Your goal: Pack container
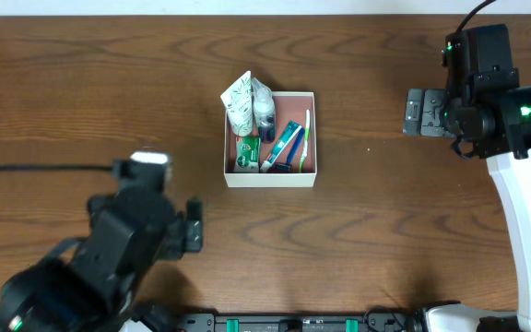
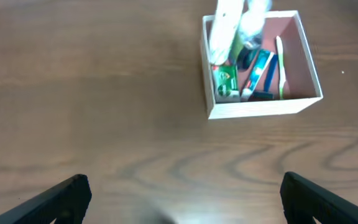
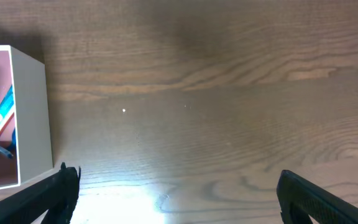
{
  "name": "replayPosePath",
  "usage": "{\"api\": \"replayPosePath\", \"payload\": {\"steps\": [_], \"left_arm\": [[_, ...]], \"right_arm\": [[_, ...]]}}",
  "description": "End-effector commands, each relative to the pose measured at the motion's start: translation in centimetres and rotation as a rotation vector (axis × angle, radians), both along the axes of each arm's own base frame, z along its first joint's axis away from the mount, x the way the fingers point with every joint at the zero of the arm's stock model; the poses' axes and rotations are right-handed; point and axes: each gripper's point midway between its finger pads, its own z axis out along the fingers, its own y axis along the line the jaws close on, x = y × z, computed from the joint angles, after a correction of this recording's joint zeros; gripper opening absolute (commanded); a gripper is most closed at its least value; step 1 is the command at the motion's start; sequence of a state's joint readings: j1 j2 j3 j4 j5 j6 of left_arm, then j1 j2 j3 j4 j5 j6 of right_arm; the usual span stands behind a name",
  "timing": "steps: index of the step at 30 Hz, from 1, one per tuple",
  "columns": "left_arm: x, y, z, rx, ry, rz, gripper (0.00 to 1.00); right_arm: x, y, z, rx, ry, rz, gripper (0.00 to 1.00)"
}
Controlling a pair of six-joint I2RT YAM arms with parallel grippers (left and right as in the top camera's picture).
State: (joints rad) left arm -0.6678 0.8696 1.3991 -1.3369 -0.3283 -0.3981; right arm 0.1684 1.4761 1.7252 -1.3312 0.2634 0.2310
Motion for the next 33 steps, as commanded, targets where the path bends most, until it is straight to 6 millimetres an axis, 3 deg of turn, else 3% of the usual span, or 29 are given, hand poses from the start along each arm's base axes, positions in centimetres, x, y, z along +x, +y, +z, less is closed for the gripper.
{"api": "replayPosePath", "payload": {"steps": [1, 7, 12, 18, 24, 33], "left_arm": [[-0.8, 1.8, 0.7, -0.061, -0.051, 0.114, 0.98], [-0.9, 5.5, 0.2, -0.076, -0.142, 0.288, 0.98], [0.6, 8.0, -0.5, -0.127, -0.266, 0.446, 0.98], [3.9, 7.3, -0.8, -0.158, -0.518, 0.333, 0.98], [6.1, 6.0, -2.7, -0.158, -0.718, 0.202, 0.98], [6.7, 6.2, -7.8, -0.163, -0.852, 0.173, 0.98]], "right_arm": [[0.0, -0.4, 0.6, -0.001, -0.021, -0.024, 0.99], [0.0, -0.4, 0.6, -0.001, -0.021, -0.024, 0.99], [0.0, -0.4, 0.6, -0.001, -0.021, -0.024, 0.99], [0.0, -0.4, 0.6, -0.001, -0.021, -0.024, 0.99], [0.0, -0.4, 0.6, -0.001, -0.021, -0.024, 0.99], [0.0, -0.4, 0.6, -0.001, -0.021, -0.024, 0.99]]}}
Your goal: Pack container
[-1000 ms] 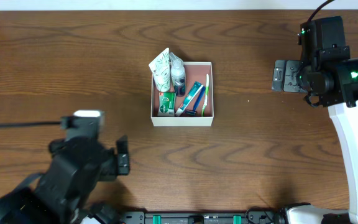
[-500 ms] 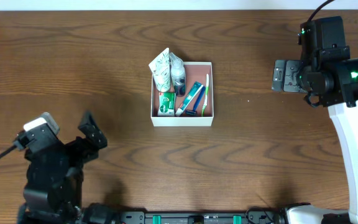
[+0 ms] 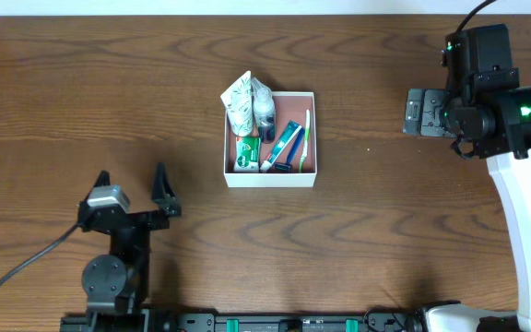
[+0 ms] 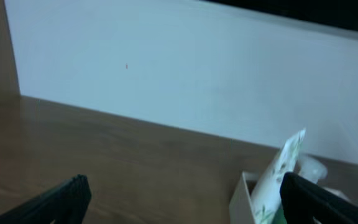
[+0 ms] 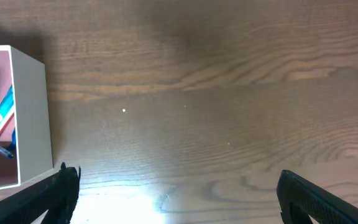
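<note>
A white box with a pink floor (image 3: pixel 310 161) stands at the table's middle, also low in the left wrist view (image 4: pixel 244 198) and at the left edge of the right wrist view (image 5: pixel 33 112). In it are a white pouch (image 3: pixel 240 100) standing up, a dark bottle (image 3: pixel 265 116), a green packet (image 3: pixel 246 152), a blue toothpaste tube (image 3: pixel 285 141), a green toothbrush (image 3: pixel 307 129) and a blue razor (image 3: pixel 289 163). My left gripper (image 3: pixel 132 177) is open near the front left, empty. My right gripper (image 3: pixel 414 112) is open over bare wood right of the box, empty.
The dark wooden table (image 3: pixel 81 83) stretches all round the box. A white wall (image 4: pixel 185 74) stands behind its far edge. The right arm's white body (image 3: pixel 524 184) fills the right side. A cable (image 3: pixel 17 267) runs off from the left arm.
My left arm has drawn back to the front left; its camera looked down on the box and now looks level across the table at the wall. The right arm has not moved.
</note>
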{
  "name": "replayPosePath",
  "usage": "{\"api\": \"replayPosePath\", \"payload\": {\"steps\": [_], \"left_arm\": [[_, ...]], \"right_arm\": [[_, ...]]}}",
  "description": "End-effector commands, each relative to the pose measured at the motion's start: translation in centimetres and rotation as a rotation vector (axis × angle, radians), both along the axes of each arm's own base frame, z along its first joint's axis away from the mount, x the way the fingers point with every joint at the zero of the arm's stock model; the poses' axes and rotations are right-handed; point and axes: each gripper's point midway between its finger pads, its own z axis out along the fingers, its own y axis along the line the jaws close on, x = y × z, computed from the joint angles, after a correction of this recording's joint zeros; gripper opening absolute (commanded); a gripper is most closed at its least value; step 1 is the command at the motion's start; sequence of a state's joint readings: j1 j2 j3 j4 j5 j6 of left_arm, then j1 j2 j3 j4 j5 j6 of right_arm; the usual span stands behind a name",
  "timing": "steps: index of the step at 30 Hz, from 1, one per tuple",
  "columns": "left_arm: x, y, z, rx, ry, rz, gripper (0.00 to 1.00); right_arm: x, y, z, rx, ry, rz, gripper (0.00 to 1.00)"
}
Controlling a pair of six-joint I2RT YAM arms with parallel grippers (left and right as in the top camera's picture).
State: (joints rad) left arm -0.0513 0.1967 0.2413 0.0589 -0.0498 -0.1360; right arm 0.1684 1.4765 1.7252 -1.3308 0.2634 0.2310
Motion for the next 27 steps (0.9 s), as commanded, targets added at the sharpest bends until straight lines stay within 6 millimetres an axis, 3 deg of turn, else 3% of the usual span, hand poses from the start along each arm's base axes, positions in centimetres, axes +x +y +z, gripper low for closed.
{"api": "replayPosePath", "payload": {"steps": [1, 9, 19, 27], "left_arm": [[-0.3, -0.1, -1.5, 0.035, -0.036, -0.015, 0.98], [-0.4, 0.4, -4.6, 0.040, -0.022, -0.003, 0.98], [-0.5, 0.3, -10.4, 0.066, 0.179, -0.012, 0.98], [-0.5, 0.3, -10.3, 0.109, 0.177, -0.016, 0.98]], "right_arm": [[0.0, -0.4, 0.6, -0.001, -0.021, -0.024, 0.99], [0.0, -0.4, 0.6, -0.001, -0.021, -0.024, 0.99], [0.0, -0.4, 0.6, -0.001, -0.021, -0.024, 0.99], [0.0, -0.4, 0.6, -0.001, -0.021, -0.024, 0.99]]}}
